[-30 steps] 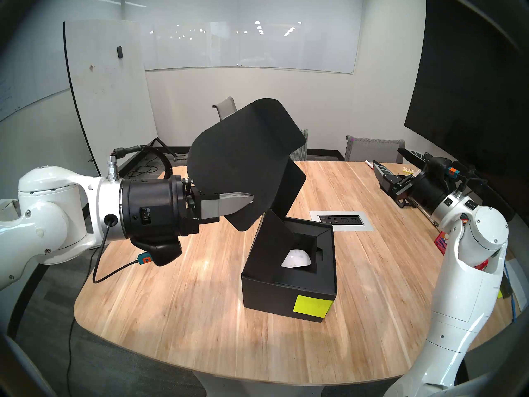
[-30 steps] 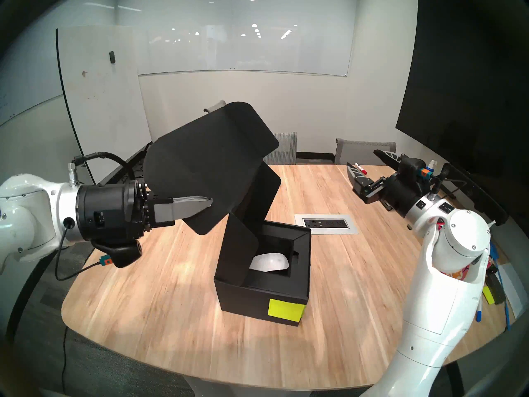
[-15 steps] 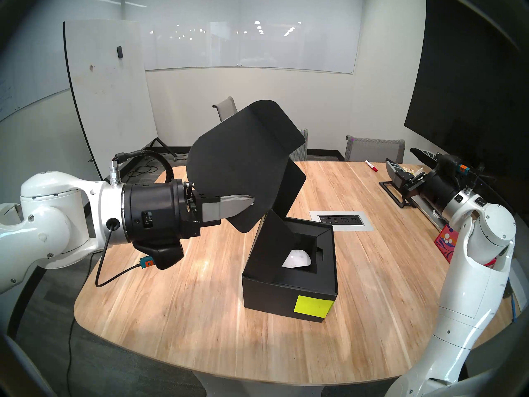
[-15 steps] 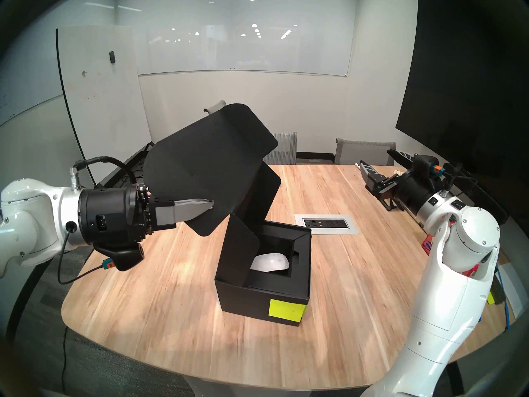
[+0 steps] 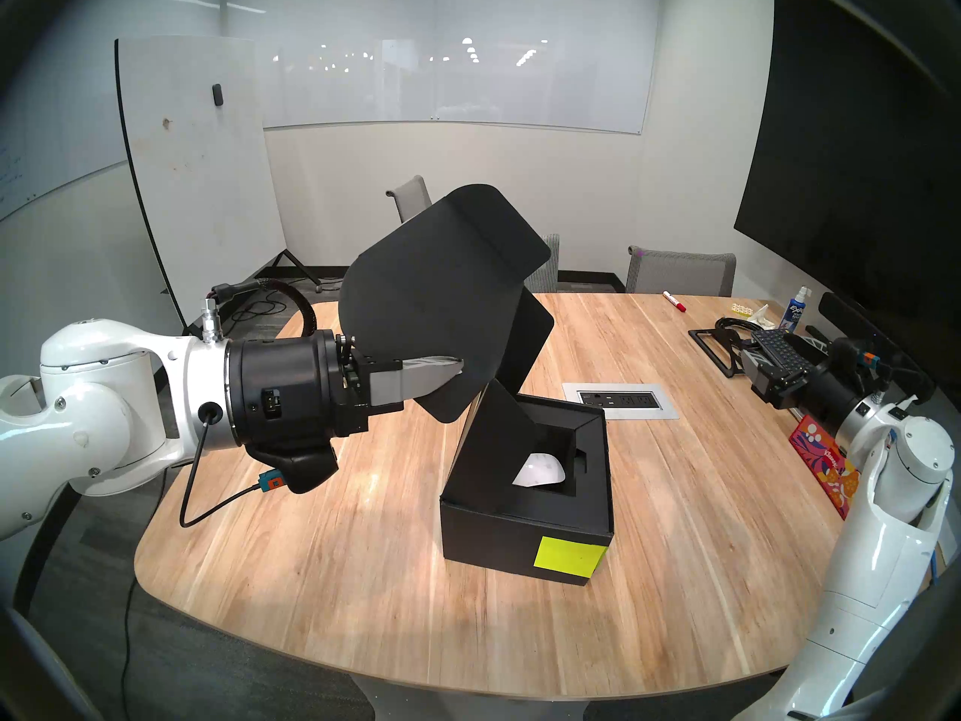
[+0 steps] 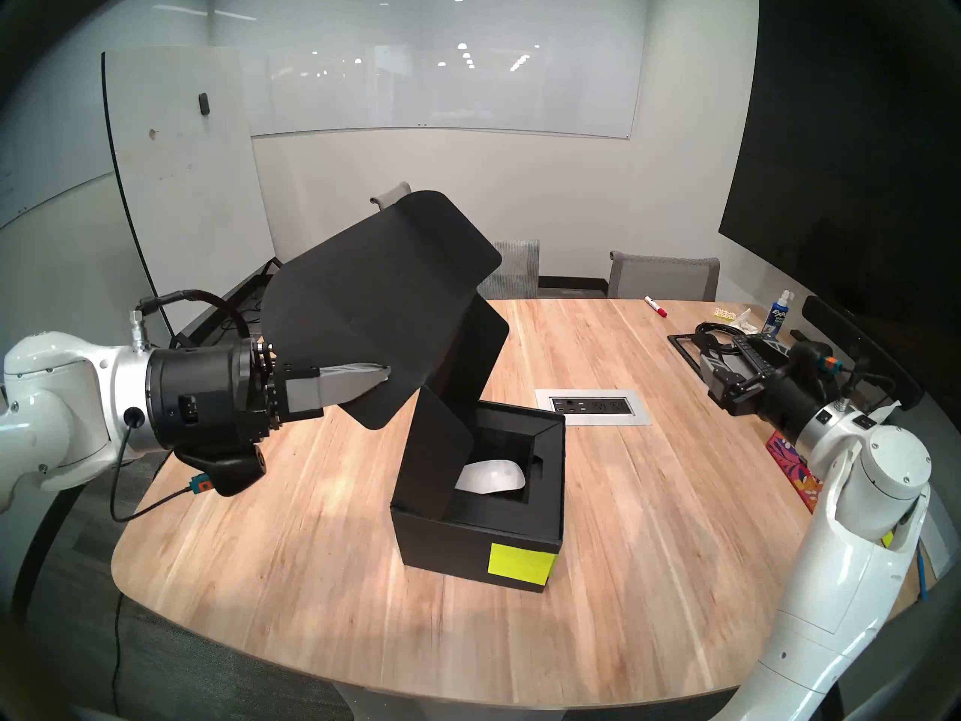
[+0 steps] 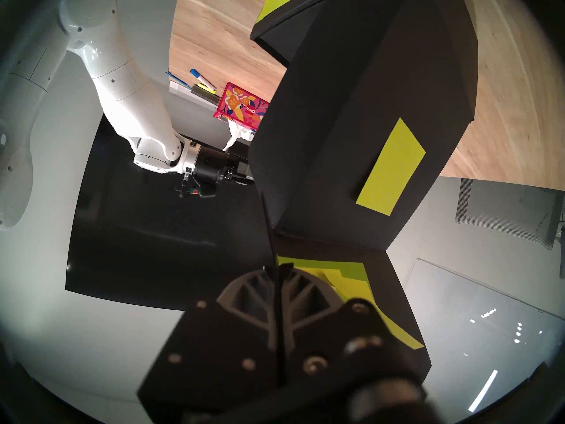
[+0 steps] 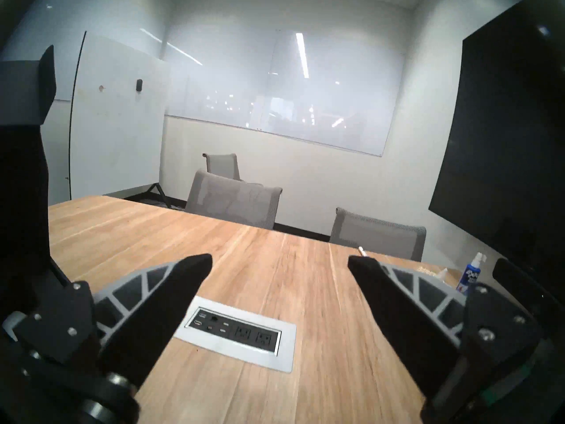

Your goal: Open the box and place the mouse inside

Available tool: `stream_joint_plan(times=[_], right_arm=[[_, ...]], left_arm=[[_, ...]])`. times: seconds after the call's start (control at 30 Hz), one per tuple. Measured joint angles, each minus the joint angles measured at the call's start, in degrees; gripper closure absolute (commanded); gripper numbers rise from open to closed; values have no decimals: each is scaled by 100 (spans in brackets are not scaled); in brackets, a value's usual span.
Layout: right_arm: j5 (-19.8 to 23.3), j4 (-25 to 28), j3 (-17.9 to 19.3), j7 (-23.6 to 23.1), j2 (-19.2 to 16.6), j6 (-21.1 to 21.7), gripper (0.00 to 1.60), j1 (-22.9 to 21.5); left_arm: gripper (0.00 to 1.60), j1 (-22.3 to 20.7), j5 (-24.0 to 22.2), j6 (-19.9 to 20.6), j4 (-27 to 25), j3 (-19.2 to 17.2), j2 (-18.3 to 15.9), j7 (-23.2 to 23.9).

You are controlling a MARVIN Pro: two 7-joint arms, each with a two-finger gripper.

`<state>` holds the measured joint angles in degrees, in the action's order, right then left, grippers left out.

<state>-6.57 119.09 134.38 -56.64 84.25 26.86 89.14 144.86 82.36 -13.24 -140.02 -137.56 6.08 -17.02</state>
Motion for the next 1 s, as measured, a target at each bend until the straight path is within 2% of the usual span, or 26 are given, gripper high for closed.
stream_joint_plan(times=[0.2,0.4,1.0], right_arm=[[-1,-12,138,-235,88,193,0,347],[-1,-12,99,-467,195,338,0,619],[1,73,-540,-1349,576,784,0,1557]], left_arm=[[160,-26,0,39,-2,72,0,15],[160,-47,0,67,-4,128,0,22],[160,-104,0,195,-8,379,0,51]])
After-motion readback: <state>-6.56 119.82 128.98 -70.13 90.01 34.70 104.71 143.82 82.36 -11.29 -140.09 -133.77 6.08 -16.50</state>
